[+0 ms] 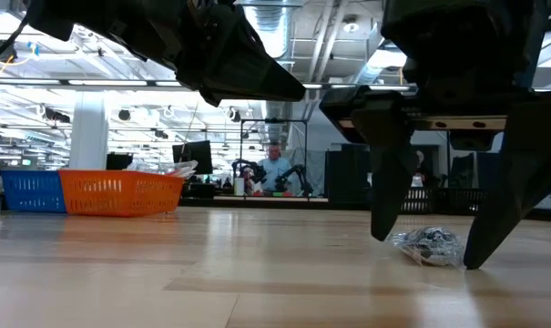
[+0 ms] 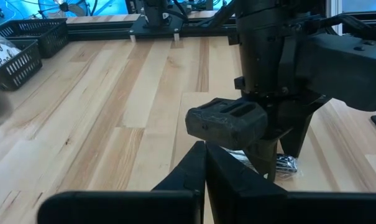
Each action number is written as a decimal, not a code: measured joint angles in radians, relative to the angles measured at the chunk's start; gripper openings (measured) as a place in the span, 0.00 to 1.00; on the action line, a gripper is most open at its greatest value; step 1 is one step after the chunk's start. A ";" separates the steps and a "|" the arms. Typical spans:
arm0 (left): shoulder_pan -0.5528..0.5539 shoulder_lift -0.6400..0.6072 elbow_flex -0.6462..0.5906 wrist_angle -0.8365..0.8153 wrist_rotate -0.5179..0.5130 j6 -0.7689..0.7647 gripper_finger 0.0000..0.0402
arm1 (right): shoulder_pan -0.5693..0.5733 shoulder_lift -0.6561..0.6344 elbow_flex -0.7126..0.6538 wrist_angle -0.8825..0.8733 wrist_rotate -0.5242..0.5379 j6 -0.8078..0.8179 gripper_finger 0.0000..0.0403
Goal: Pick & Place Travel size toiletries
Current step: Put the silver nail cutter into the blue bin
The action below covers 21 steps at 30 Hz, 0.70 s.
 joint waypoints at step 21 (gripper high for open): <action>0.000 0.000 0.000 0.000 0.000 0.000 0.00 | -0.013 0.001 0.000 0.000 -0.060 0.027 0.24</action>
